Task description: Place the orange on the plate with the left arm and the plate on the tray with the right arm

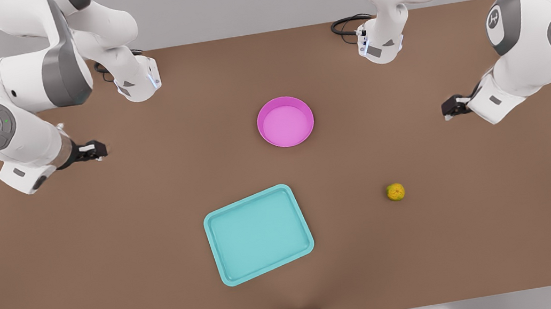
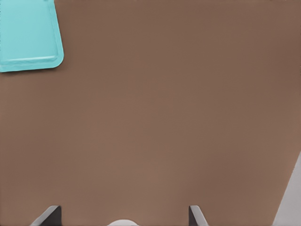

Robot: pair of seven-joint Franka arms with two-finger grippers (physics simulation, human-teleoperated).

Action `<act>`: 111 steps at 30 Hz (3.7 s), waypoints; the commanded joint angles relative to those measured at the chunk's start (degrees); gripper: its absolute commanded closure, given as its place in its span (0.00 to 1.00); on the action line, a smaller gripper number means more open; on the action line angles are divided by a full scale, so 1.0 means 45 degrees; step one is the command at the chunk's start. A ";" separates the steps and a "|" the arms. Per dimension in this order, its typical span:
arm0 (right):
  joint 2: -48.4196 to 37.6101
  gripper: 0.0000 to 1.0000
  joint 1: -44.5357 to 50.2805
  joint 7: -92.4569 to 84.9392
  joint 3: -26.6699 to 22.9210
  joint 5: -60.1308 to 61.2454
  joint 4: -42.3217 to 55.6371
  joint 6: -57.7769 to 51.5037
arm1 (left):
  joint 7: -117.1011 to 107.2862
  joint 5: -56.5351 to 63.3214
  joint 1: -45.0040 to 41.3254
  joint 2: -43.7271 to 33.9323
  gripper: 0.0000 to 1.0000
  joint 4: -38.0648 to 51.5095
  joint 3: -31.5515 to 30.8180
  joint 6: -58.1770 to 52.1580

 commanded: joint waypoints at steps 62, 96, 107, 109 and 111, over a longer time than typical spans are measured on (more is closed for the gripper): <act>0.0850 0.00 0.0228 -0.0843 0.0223 0.0381 -0.0136 0.0556 | -0.1648 -0.0157 -0.0639 0.6972 0.24 -0.4602 -0.0709 1.1992; 0.1865 0.00 0.0287 -0.0979 0.0204 0.0186 0.0391 -0.0050 | -0.9772 -0.0782 -0.7709 0.4940 0.00 -0.5051 -0.3384 0.3652; 0.4756 0.00 0.2160 -0.0862 0.2313 0.6724 -0.0211 0.4688 | -0.2000 -0.2311 -0.2685 0.1899 0.00 0.1419 0.2903 -0.1470; 0.3507 0.00 0.2689 -0.0823 0.2410 0.7332 -0.3745 0.8751 | -0.1882 0.0429 0.0240 -0.1499 0.00 -0.2856 -0.1197 0.2632; 0.3038 0.00 0.2884 -0.0315 0.2469 0.7842 -0.6206 1.1742 | -0.1862 0.0507 0.0240 -0.1720 0.00 -0.2730 -0.1158 0.1528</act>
